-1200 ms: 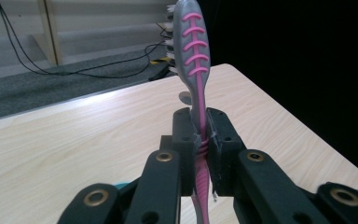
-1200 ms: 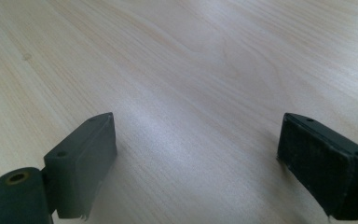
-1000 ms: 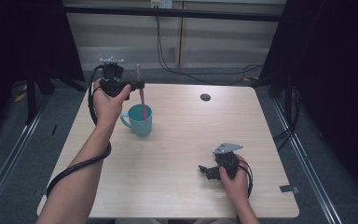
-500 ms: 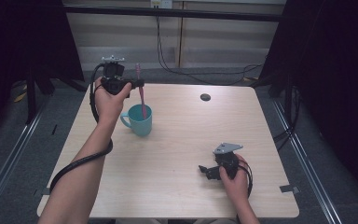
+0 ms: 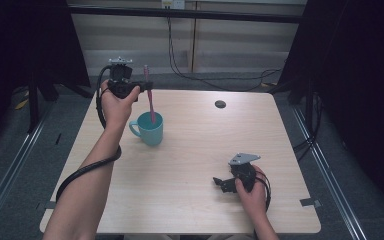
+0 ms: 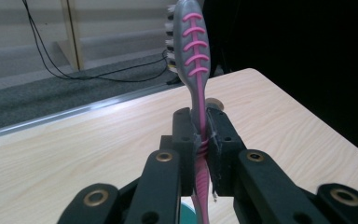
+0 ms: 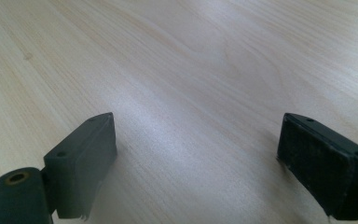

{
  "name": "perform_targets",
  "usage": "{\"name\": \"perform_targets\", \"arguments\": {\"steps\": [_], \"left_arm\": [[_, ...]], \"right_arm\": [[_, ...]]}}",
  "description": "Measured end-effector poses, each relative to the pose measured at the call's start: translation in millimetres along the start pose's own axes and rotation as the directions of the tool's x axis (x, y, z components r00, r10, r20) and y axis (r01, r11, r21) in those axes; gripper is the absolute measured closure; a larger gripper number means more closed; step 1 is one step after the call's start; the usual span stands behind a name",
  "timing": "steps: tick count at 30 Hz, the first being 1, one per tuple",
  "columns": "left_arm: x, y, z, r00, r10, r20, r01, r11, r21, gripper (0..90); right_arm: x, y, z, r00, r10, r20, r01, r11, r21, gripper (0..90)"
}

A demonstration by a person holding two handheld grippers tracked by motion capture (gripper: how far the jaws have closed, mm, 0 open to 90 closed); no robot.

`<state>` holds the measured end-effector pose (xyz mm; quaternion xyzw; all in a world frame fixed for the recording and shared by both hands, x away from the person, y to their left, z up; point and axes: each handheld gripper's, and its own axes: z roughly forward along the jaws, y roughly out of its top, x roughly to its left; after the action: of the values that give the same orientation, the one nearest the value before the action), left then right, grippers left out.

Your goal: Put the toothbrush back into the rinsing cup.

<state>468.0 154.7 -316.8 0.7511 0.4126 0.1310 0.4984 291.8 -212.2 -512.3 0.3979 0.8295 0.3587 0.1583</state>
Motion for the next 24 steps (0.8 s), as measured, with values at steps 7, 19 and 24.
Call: {"name": "perform_targets", "arguments": {"steps": [7,19,24], "left_arm": [[4.4,-4.9,5.8,0.9999,0.004,-0.014,-0.004,1.0,0.003,83.4],[10.0,-23.6,19.6,0.9988,-0.012,-0.047,0.013,0.9997,0.021,83.2],[9.7,-30.2,21.9,0.9984,-0.014,-0.055,0.015,0.9997,0.02,83.2]], "right_arm": [[0.0,0.0,0.0,1.0,-0.002,-0.001,0.002,1.0,0.0,11.1],[0.2,0.0,-0.1,1.0,0.0,-0.003,0.0,1.0,0.001,11.1],[0.2,0.0,-0.2,1.0,-0.001,-0.002,0.001,1.0,0.003,11.1]]}}
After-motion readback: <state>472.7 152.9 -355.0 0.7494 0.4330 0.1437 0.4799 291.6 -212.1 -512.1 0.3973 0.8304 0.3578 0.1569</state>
